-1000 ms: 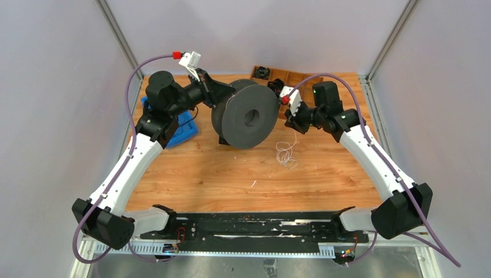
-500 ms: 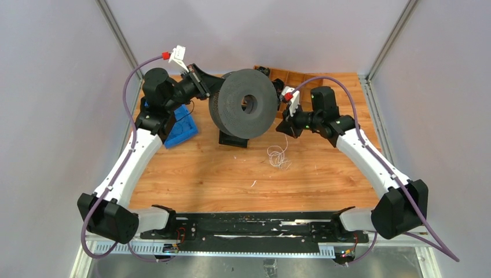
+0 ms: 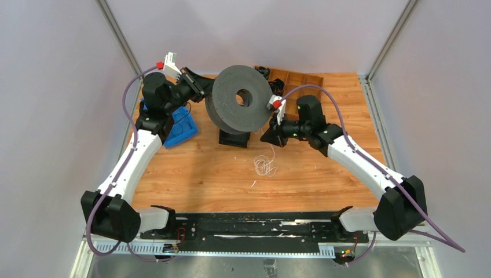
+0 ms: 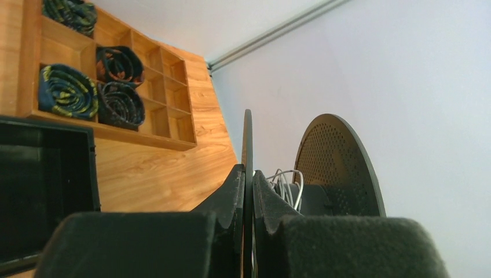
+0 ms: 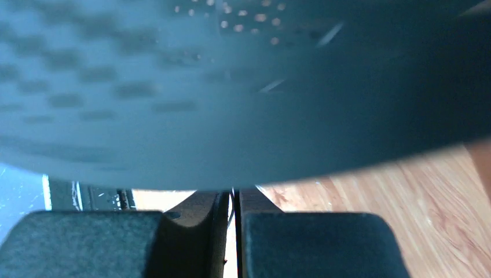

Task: Wrap the cables
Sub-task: Wrap the cable around the cable reel.

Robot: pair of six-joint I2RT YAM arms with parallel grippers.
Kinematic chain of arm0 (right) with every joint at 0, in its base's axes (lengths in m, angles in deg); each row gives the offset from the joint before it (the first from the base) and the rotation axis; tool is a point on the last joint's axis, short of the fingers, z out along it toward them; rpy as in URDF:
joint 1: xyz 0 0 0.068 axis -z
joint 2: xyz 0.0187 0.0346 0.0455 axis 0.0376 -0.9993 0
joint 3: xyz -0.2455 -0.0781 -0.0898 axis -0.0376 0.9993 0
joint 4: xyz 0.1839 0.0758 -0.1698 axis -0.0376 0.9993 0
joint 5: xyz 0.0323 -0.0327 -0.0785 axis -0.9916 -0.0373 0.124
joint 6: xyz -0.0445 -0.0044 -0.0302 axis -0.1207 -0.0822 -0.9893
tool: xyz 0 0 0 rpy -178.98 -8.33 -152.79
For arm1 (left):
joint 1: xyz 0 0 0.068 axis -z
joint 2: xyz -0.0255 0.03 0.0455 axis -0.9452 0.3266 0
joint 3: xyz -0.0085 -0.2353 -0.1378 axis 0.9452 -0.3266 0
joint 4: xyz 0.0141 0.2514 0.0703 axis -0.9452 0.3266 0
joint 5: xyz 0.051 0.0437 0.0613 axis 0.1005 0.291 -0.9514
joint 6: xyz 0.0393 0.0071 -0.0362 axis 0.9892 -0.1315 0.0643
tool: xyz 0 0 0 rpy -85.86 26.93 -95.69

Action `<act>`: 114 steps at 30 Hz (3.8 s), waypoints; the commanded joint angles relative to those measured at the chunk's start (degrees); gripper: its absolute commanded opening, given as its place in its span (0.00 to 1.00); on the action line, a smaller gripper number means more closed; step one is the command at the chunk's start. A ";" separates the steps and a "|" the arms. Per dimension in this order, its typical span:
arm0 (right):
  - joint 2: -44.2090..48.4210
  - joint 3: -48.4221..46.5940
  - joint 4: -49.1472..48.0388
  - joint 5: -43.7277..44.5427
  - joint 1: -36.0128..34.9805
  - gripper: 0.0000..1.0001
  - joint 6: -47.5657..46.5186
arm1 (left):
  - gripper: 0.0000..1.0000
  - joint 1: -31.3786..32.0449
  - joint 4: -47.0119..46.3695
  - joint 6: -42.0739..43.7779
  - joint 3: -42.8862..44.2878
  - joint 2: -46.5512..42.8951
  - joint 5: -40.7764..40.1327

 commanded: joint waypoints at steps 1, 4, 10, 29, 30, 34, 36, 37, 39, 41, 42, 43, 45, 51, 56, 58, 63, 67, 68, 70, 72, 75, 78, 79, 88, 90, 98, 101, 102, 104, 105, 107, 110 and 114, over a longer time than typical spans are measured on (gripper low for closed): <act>1.20 1.83 -3.98 0.00 -4.67 0.06 1.66 | 0.00 -2.10 -3.59 -7.16 -1.48 -0.34 -1.55; 0.38 1.26 -4.10 0.07 -6.69 0.06 1.45 | 0.00 -3.19 -1.84 -8.03 -1.81 -0.14 -2.58; -2.20 -0.57 -3.04 1.24 -11.84 0.06 0.13 | 0.00 -4.98 1.23 -8.34 -1.76 -0.17 -4.71; 1.60 2.77 -5.17 7.66 -13.89 0.04 -5.92 | 0.00 -6.34 0.27 -10.93 -2.11 -1.08 -2.94; 2.16 3.44 -6.07 7.31 -13.30 0.05 -5.61 | 0.00 -6.38 -0.18 -11.17 -2.27 -1.21 -2.84; 4.48 5.97 -8.31 6.19 -10.19 0.18 -4.55 | 0.00 -6.69 -2.31 -12.77 -2.94 -1.58 -1.72; 6.16 7.86 -10.35 4.90 -7.88 0.26 -3.06 | 0.00 -6.73 -2.94 -13.54 -2.80 -1.72 -0.96; 6.88 9.11 -11.33 4.24 -6.63 0.31 -2.50 | 0.00 -6.73 -3.35 -14.02 -2.68 -1.64 -0.57; 7.87 10.55 -12.50 3.64 -4.63 0.40 -1.88 | 0.00 -6.74 -4.16 -15.09 -2.52 -1.63 0.21; 8.23 11.86 -13.58 3.05 -2.94 0.48 -1.72 | 0.00 -6.74 -4.72 -15.76 -2.64 -1.71 0.80; 8.18 12.52 -14.34 2.59 -2.14 0.51 -1.23 | 0.00 -6.74 -4.98 -16.14 -2.68 -1.72 1.06; 7.83 13.07 -14.97 2.22 -1.54 0.54 -0.63 | 0.00 -6.74 -5.34 -16.42 -2.71 -1.80 1.26; 6.68 14.10 -16.19 2.24 -0.68 0.57 0.29 | 0.01 -6.73 -5.73 -16.94 -2.56 -1.88 1.73; 2.98 19.00 -29.11 5.71 0.25 0.60 1.06 | 0.00 -6.74 -8.37 -19.75 -2.70 -2.41 3.66; -1.84 16.69 -32.41 7.87 2.26 0.61 1.74 | 0.00 -6.74 -8.84 -20.49 -2.70 -2.81 4.70; -3.85 15.45 -33.24 8.24 3.29 0.61 1.25 | 0.00 -6.74 -9.14 -20.71 -2.82 -2.97 4.88; -8.37 14.54 -39.19 4.37 6.69 0.61 -0.56 | 0.00 -6.74 -10.32 -21.53 -3.05 -3.28 5.52; -12.18 16.06 -51.15 -5.17 8.13 0.62 -1.24 | 0.00 -6.74 -11.07 -22.37 -3.06 -3.30 6.18; -13.02 16.06 -53.66 -7.09 8.06 0.62 -0.32 | 0.00 -6.74 -11.11 -22.40 -3.04 -3.30 6.22; -14.74 15.88 -58.46 -10.18 7.86 0.65 2.87 | 0.00 -6.74 -11.09 -22.48 -3.25 -3.30 6.38; -16.28 16.74 -65.25 -11.22 7.19 0.69 6.00 | 0.00 -6.74 -11.51 -22.68 -3.54 -3.30 6.39; -18.36 18.27 -74.69 -10.87 5.82 0.73 9.52 | 0.00 -6.74 -11.74 -22.75 -3.67 -3.17 6.34; -19.86 18.07 -77.78 -11.25 4.76 0.74 10.69 | 0.00 -6.74 -11.69 -22.67 -3.70 -2.99 6.40; -20.26 18.15 -78.55 -11.28 4.26 0.74 10.73 | 0.01 -6.69 -11.85 -22.67 -3.80 -2.95 6.36; -22.32 18.31 -82.59 -10.93 0.41 0.73 10.55 | 0.00 -6.71 -12.19 -22.93 -3.92 -3.29 6.20; -22.41 18.46 -82.70 -10.61 -0.40 0.70 10.58 | 0.00 -6.73 -12.28 -22.93 -3.92 -3.29 6.09; -21.49 20.88 -84.55 -9.17 -1.78 0.24 14.26 | 0.00 -6.74 -12.68 -22.95 -4.27 -3.38 5.08; -18.24 23.65 -82.76 -7.31 -2.10 0.02 14.15 | 0.00 -6.94 -12.73 -22.34 -4.35 -3.32 4.21; -16.60 24.40 -80.56 -6.68 -2.40 0.01 13.40 | 0.00 -7.10 -12.73 -22.19 -4.42 -3.26 3.91; -12.57 24.70 -71.39 -4.58 -3.84 0.01 9.94 | 0.00 -7.57 -12.51 -21.74 -4.69 -3.09 3.12; -10.28 23.95 -64.43 -3.93 -4.95 0.01 7.10 | 0.00 -7.80 -11.94 -21.29 -4.66 -2.85 2.55; -6.83 21.86 -51.72 -3.15 -7.70 0.01 2.02 | 0.00 -8.13 -10.77 -19.87 -4.17 -2.33 1.50; -3.91 18.69 -39.31 -2.47 -11.54 0.01 -0.53 | 0.00 -8.36 -8.92 -17.19 -3.15 -1.31 0.17; -4.18 13.90 -27.51 -0.42 -16.55 0.01 -3.98 | 0.00 -8.41 -8.31 -16.55 -3.11 -0.75 -0.64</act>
